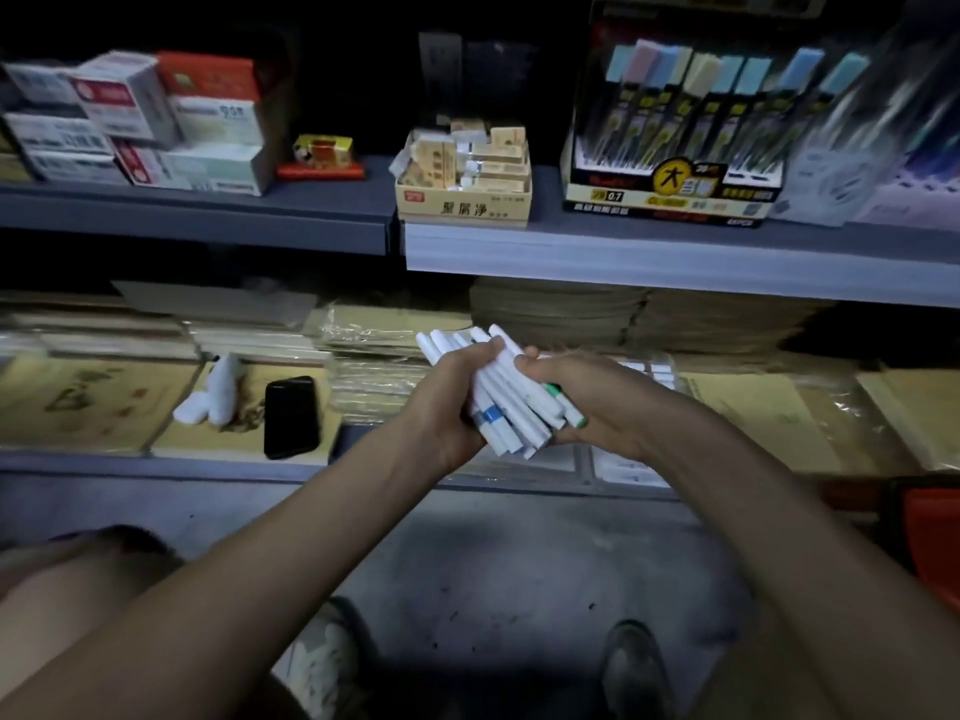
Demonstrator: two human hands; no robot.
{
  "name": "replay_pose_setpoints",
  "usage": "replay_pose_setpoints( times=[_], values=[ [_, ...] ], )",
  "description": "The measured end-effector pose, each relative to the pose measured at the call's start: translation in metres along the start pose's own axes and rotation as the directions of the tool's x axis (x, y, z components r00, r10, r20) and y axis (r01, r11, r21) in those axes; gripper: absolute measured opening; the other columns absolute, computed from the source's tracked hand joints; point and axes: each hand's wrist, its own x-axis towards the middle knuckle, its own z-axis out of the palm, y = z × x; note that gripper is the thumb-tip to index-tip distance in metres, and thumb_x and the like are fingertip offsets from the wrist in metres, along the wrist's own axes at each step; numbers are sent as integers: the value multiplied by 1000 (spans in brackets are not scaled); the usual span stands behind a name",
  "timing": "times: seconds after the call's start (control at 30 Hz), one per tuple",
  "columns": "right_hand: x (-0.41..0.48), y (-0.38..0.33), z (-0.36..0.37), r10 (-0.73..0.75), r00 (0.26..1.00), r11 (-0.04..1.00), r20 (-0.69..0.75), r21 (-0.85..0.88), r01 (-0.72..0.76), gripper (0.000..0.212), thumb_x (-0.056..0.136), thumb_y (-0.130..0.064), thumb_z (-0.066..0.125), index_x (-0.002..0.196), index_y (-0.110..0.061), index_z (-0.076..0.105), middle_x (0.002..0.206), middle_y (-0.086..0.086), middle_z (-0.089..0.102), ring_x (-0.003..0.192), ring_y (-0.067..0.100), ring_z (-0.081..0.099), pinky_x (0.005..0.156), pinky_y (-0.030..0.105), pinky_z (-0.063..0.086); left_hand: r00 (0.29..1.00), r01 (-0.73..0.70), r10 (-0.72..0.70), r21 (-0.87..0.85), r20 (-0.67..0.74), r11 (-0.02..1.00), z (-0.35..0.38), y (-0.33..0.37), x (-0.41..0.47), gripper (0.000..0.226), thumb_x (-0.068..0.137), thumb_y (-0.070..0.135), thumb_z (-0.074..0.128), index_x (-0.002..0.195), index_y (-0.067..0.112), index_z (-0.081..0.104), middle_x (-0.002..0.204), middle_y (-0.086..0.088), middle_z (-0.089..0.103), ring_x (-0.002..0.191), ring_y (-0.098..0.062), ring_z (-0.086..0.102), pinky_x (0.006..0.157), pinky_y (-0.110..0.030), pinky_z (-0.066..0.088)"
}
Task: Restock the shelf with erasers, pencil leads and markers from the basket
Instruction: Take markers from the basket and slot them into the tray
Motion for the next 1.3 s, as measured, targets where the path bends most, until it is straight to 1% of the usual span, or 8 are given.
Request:
replay_pose_setpoints(
  times=[0.27, 0.37, 0.5, 0.6, 0.77, 0.97, 1.1, 1.3],
  values=[
    [17, -8, -16, 10, 999, 993, 36, 114, -14, 29, 106, -23, 53, 120, 0, 64, 113, 23, 74, 98, 34, 75, 71, 41, 65, 995, -48, 39, -98, -95, 994, -9, 14, 19, 15, 103, 19, 58, 109, 8, 67, 107, -12, 78, 95, -24, 75, 88, -39, 58],
    [26, -3, -27, -36, 999, 998, -30, -58, 34, 27, 106, -19, 53, 116, 4, 62, 96, 20, 76, 79, 29, 76, 71, 37, 64, 991, -72, 64, -67, -114, 995, -16, 18, 24, 12, 104, 16, 56, 111, 10, 65, 110, -11, 78, 97, -24, 76, 87, -39, 59],
    [49, 15, -35, -101, 981, 905, -166, -425, 21, 10, 104, -24, 50, 110, -15, 51, 67, 0, 49, 49, 13, 40, 48, 25, 32, 984, -55, 56, 11, -171, 998, -28, 15, 31, 13, 101, 14, 62, 112, 12, 68, 121, -11, 75, 107, -26, 75, 96, -42, 58],
    [64, 21, -31, -15, 992, 946, -128, -323, -27, 5, 100, -19, 39, 104, -18, 41, 58, -1, 33, 41, 11, 25, 46, 25, 20, 972, -13, 17, 21, -235, 1000, -39, 9, 32, 25, 98, 13, 67, 122, 7, 69, 112, -12, 78, 87, -23, 78, 77, -37, 63],
    [80, 36, -34, -174, 980, 860, -99, -500, 103, 3, 98, -16, 63, 97, -15, 60, 79, 5, 75, 50, 18, 59, 49, 25, 43, 947, 34, -9, 73, -322, 997, -64, 10, 31, 11, 96, 14, 70, 105, 8, 71, 103, -11, 78, 82, -24, 74, 72, -37, 60],
    [94, 35, -38, -416, 871, 750, -259, -640, 168, 13, 83, -22, 83, 87, -25, 70, 76, -2, 75, 48, 13, 69, 52, 27, 53, 954, 19, 5, 75, -300, 997, -70, 8, 30, 4, 98, 9, 66, 98, 6, 68, 95, -13, 78, 81, -24, 74, 74, -37, 62],
    [100, 27, -39, -401, 869, 788, -290, -592, 166, 12, 76, -21, 88, 78, -23, 77, 68, -8, 73, 50, 13, 70, 59, 33, 61, 955, 37, -15, 69, -298, 997, -75, 2, 34, 7, 97, 9, 67, 103, 5, 69, 109, -18, 76, 91, -29, 74, 85, -42, 62],
    [105, 16, -37, -286, 931, 913, -226, -361, 193, 16, 73, -11, 91, 85, -8, 80, 70, 17, 74, 51, 18, 67, 56, 29, 56, 947, 62, -34, 80, -321, 995, -87, 2, 37, 16, 98, 10, 68, 113, 4, 68, 110, -16, 77, 97, -30, 76, 79, -41, 63]
  ],
)
